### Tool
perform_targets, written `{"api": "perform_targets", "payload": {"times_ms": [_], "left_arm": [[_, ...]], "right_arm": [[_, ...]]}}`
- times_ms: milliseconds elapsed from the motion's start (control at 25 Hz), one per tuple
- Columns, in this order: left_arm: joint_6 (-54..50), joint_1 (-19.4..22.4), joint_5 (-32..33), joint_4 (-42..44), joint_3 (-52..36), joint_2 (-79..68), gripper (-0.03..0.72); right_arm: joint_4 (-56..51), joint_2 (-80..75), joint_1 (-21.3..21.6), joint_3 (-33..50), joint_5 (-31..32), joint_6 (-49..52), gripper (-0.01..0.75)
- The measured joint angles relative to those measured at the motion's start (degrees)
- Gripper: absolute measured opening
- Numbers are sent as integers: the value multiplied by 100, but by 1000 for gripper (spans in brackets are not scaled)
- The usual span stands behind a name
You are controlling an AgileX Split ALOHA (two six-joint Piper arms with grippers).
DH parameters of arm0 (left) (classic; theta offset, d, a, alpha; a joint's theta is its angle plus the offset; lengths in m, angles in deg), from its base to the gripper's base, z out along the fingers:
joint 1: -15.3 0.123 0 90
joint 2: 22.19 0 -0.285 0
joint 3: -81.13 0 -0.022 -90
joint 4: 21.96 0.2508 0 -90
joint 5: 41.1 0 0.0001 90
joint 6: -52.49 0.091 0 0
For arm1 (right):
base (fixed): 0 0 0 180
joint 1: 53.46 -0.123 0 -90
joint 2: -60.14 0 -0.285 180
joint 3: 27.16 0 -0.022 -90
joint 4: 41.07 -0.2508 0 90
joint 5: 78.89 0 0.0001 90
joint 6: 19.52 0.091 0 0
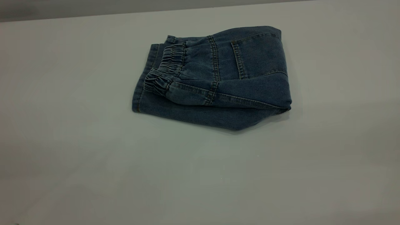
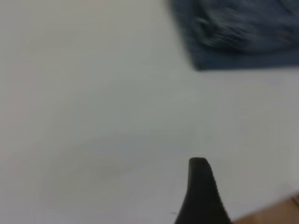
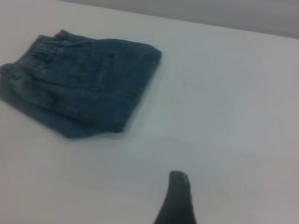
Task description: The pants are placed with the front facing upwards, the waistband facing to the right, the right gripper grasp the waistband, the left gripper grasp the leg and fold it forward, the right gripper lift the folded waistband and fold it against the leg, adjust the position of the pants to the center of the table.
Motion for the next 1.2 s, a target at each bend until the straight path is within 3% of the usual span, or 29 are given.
{"api": "perform_targets", "payload": {"times_ms": [160, 360, 1200], "left_arm": [[0, 1030, 0, 0, 0, 385, 440], [0, 1799, 6, 0, 0, 677, 440], [-3, 1834, -5, 0, 0, 855, 442]], "right_arm": [[-4, 26, -157, 0, 0, 0, 524], [-14, 295, -172, 0, 5, 0, 524], [-21, 290, -155, 0, -1, -6, 524]]}}
